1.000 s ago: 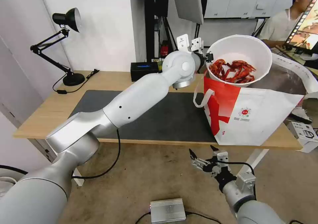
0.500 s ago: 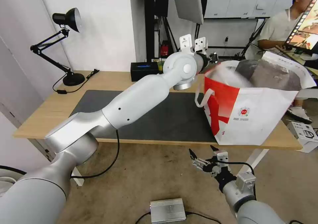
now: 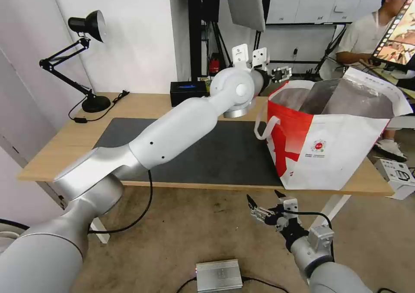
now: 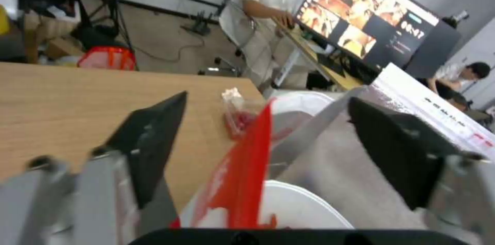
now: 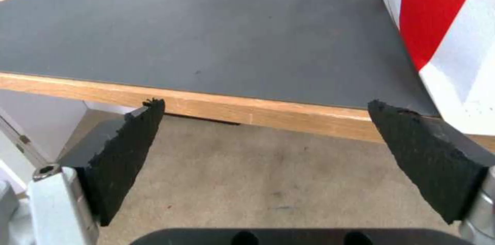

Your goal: Pick up the trash from the table and place it into the takeout bag.

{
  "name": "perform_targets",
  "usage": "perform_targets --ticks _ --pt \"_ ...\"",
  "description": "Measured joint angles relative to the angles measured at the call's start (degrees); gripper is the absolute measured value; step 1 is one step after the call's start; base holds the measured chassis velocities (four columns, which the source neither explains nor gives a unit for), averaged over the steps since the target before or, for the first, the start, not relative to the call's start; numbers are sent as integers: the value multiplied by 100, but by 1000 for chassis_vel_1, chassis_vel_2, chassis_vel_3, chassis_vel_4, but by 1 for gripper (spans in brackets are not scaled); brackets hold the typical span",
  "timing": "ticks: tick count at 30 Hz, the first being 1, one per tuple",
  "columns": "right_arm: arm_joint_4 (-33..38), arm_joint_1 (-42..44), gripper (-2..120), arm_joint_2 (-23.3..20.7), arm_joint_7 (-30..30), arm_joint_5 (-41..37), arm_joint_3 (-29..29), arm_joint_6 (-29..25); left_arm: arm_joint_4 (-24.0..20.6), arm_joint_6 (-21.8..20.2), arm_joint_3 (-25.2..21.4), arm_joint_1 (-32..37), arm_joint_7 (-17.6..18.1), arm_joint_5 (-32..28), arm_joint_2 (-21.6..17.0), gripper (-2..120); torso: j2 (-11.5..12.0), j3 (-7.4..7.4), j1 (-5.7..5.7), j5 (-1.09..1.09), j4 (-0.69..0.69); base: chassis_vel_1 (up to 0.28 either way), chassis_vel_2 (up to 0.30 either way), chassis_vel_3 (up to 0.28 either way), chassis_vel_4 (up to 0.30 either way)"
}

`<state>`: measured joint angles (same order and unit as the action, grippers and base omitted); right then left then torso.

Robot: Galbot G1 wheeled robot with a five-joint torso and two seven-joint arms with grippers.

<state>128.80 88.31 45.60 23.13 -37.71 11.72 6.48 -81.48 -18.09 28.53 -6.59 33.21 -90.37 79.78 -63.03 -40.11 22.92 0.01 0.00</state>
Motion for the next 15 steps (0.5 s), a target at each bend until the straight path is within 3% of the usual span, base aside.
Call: perform_targets --ticks 4,7,8,11,12,13,15 --pt "0 0 100 0 0 0 0 0 -278 42 -33 153 -2 145 -261 99 0 0 0 0 -2 0 0 0 0" --pt "0 0 100 0 0 0 0 0 -698 39 -118 398 -26 318 -847 100 0 0 0 1 0 0 0 0 0" --pt "0 0 100 0 0 0 0 0 -698 39 -118 398 -26 318 -847 100 0 0 0 1 0 0 0 0 0" --pt "0 0 100 0 0 0 1 0 -1243 34 -334 847 -276 578 -1653 100 0 0 0 3 2 0 0 0 0" --pt "0 0 100 0 0 0 1 0 -1243 34 -334 847 -276 578 -1653 100 0 0 0 3 2 0 0 0 0" --pt "0 0 100 0 0 0 0 0 -1366 32 -404 982 -384 656 -1885 100 0 1 0 3 0 0 0 0 0" --pt "0 0 100 0 0 0 1 0 -1669 26 -622 1337 -607 794 -2508 100 0 0 0 3 0 0 0 0 0"
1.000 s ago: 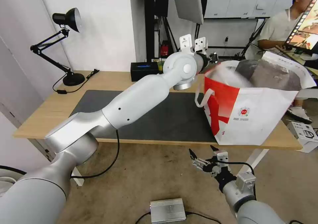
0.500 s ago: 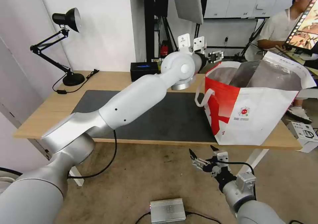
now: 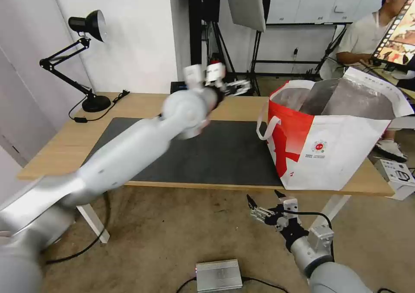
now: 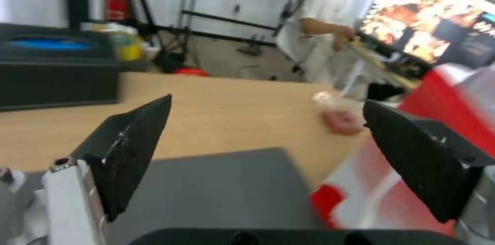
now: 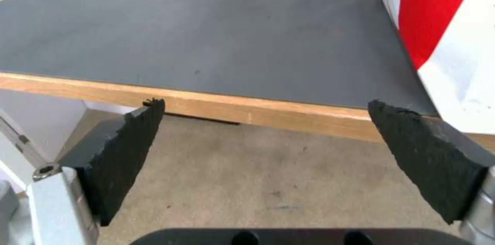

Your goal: Pick up the trash from the table and place it into the takeout bag.

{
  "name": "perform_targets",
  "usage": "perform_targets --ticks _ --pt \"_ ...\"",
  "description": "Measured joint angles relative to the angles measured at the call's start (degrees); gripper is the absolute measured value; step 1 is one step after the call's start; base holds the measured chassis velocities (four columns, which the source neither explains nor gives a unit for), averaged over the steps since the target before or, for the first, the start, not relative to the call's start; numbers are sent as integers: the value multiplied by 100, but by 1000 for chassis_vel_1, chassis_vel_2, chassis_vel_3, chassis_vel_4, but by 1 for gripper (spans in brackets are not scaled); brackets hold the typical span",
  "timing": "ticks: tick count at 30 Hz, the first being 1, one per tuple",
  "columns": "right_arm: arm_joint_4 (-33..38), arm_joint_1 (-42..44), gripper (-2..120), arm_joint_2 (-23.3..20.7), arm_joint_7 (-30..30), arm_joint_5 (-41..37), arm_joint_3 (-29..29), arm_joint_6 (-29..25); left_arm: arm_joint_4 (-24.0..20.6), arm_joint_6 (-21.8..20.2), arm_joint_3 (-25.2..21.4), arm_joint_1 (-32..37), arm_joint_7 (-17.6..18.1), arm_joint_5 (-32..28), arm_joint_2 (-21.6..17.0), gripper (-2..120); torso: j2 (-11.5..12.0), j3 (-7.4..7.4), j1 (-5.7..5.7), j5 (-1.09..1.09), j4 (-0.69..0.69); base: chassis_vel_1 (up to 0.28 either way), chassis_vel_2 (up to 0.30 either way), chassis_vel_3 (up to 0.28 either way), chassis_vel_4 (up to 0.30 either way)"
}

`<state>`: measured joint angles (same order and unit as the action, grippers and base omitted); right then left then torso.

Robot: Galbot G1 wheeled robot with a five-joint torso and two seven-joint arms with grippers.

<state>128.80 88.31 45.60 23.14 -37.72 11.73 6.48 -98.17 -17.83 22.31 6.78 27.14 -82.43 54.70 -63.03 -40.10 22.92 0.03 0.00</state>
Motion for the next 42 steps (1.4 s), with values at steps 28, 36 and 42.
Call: perform_targets --ticks 28,36,42 --pt "0 0 100 0 0 0 0 0 -2085 321 -5188 6031 -1130 925 -2340 100 0 1 -1 -2 1 0 0 0 0" --pt "0 0 100 0 0 0 -1 0 -2271 789 -5896 7253 -1436 1553 -1778 100 0 0 -1 -3 0 0 0 0 0" --pt "0 0 100 0 0 0 0 0 -2296 940 -6118 7764 -1612 1980 -1415 100 0 0 0 -4 -2 0 0 0 0"
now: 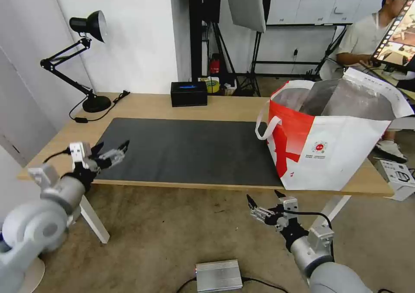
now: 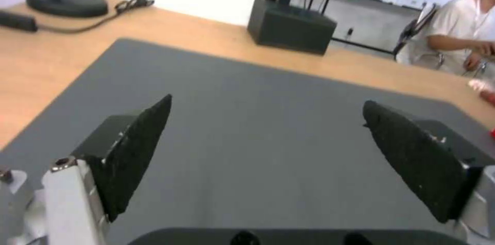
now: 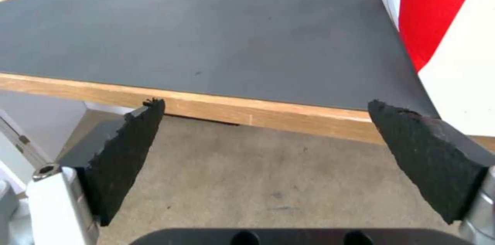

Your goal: Pick up the trash from the table and place it into the takeout bag.

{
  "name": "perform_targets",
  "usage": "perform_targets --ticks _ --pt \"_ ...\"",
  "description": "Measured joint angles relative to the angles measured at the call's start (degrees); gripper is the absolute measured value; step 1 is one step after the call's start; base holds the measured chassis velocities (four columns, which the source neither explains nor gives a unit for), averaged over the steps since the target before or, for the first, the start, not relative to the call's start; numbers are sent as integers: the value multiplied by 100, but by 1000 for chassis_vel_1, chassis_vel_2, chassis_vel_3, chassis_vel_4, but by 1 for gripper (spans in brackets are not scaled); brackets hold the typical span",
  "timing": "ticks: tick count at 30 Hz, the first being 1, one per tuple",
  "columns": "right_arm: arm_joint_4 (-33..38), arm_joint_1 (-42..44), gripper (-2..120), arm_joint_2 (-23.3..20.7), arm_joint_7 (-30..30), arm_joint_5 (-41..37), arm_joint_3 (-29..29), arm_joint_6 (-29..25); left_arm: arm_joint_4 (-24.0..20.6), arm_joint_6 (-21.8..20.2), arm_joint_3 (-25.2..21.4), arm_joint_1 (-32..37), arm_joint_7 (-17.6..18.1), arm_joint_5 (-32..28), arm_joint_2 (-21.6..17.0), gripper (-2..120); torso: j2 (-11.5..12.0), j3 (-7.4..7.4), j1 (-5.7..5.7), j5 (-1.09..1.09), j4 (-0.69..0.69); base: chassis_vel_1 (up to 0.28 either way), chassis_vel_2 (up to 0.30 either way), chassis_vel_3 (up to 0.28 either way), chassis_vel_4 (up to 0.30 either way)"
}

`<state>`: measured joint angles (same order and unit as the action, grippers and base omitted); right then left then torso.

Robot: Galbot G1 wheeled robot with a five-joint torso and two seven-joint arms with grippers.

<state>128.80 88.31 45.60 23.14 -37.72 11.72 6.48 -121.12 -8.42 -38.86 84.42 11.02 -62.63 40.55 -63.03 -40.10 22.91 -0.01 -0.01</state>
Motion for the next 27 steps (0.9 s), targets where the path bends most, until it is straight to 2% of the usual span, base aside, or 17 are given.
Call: perform_targets --ticks 3,7,16,27 --pt "0 0 100 0 0 0 0 0 83 309 -174 574 -383 484 261 100 0 0 -1 0 2 0 0 0 0" --pt "0 0 100 0 0 0 0 0 164 571 -241 875 -583 722 563 100 0 0 0 0 1 0 0 0 0" --pt "0 0 100 0 0 0 0 0 214 674 -305 1223 -861 1134 923 100 0 0 0 0 1 0 0 0 0" --pt "0 0 100 0 0 0 0 0 513 1026 -202 1321 -1062 1415 1081 100 0 0 0 1 1 0 0 0 0"
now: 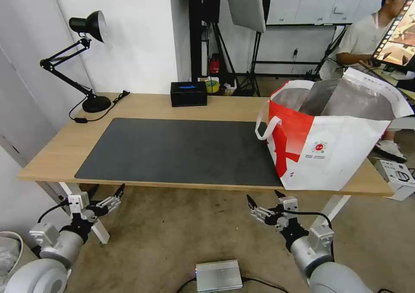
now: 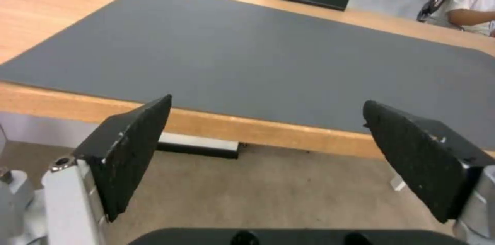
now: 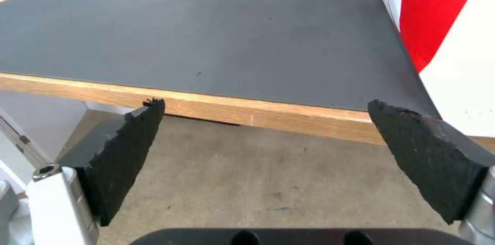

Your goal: Pick up the trash from the table and place it into the takeout bag.

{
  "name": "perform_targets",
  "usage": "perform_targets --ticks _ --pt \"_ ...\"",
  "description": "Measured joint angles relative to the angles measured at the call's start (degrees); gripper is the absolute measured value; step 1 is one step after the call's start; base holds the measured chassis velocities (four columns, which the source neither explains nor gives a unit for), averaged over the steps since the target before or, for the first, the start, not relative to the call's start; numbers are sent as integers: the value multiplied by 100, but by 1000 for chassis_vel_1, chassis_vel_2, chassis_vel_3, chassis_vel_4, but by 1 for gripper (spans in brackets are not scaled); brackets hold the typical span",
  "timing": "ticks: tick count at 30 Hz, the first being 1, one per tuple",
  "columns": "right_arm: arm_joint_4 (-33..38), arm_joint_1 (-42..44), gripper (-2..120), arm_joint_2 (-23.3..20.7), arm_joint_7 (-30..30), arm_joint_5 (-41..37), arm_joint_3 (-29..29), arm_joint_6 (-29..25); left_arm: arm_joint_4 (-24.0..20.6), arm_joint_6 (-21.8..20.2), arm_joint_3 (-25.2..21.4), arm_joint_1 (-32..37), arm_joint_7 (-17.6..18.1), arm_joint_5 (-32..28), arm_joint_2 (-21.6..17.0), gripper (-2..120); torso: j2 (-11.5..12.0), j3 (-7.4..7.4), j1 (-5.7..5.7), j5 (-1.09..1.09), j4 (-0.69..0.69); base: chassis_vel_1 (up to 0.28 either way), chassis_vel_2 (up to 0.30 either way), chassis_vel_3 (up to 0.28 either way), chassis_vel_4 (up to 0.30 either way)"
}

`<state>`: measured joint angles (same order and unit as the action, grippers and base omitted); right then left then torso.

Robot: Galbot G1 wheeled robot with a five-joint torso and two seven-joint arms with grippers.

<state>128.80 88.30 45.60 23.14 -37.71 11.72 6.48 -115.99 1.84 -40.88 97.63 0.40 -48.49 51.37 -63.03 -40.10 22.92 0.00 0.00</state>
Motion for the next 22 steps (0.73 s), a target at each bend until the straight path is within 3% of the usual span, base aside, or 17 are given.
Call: perform_targets --ticks 22 --pt "0 0 100 0 0 0 0 0 27 92 33 -136 25 -17 -50 100 0 0 0 0 0 0 0 0 0"
